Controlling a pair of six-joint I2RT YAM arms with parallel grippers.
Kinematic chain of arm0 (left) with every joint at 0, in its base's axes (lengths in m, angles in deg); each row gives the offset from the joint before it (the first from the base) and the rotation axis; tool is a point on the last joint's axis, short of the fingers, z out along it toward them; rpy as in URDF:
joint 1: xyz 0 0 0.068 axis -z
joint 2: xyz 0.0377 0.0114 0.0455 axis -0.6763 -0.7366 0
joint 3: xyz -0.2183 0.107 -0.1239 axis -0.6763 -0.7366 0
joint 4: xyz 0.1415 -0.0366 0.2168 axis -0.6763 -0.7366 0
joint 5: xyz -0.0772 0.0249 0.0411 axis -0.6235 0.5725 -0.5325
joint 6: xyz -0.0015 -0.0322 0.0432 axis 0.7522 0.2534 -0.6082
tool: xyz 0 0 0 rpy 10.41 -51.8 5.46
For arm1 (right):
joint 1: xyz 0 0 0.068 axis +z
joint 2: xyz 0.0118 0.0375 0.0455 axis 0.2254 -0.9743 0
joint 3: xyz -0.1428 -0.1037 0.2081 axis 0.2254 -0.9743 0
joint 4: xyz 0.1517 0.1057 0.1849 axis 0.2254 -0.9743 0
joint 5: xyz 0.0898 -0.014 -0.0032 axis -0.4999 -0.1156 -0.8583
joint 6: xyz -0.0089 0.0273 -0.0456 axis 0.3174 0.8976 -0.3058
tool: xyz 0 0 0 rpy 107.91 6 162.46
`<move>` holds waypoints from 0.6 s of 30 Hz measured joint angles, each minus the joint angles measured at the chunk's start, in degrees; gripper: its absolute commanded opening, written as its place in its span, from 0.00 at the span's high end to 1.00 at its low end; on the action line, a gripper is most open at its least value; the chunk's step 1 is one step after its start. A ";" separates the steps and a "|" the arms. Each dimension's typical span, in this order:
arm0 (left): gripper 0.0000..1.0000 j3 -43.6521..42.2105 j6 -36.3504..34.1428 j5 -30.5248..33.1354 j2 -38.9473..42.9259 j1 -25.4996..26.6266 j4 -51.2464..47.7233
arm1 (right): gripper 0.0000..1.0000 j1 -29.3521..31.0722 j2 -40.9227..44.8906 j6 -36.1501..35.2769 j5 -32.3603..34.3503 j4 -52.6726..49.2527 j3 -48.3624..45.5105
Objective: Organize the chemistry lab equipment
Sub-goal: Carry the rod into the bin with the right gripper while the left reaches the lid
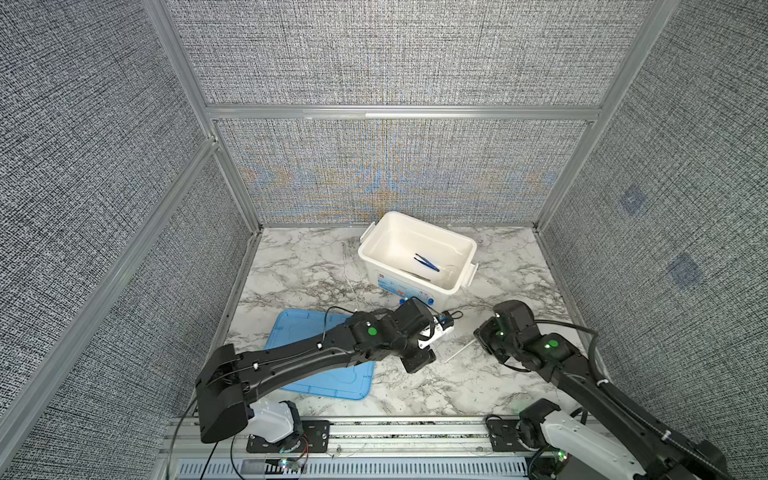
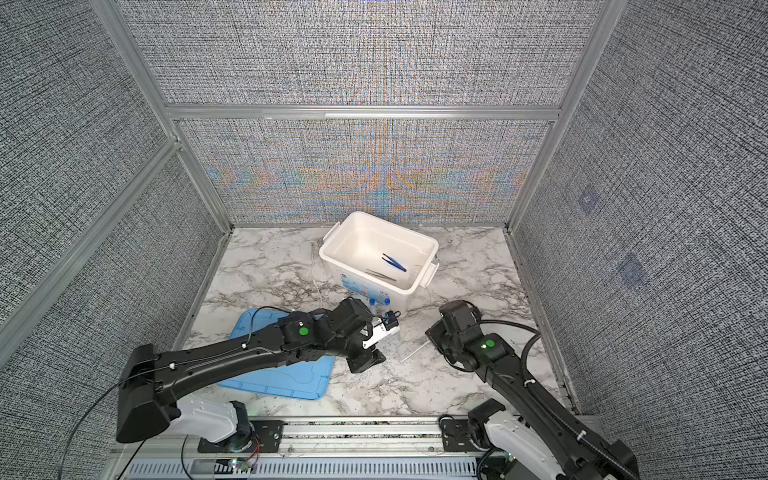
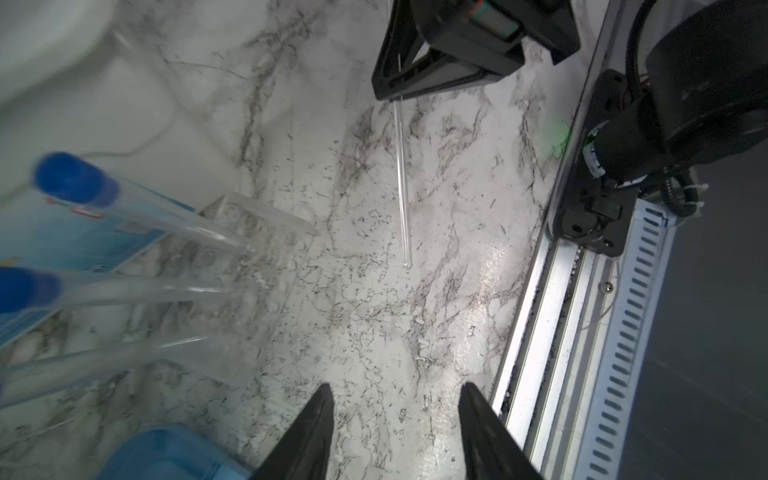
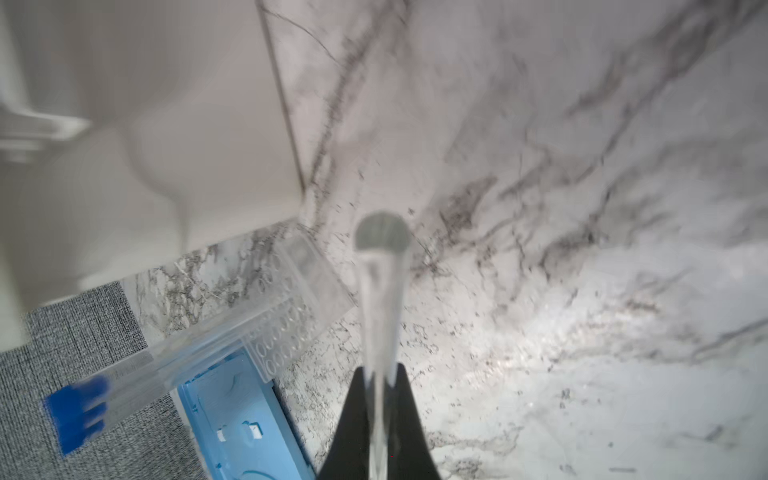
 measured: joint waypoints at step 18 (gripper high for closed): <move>0.08 2.34 18.56 13.44 19.06 -21.29 -3.39 | 0.95 -2.12 -24.33 -57.75 -4.42 8.28 41.88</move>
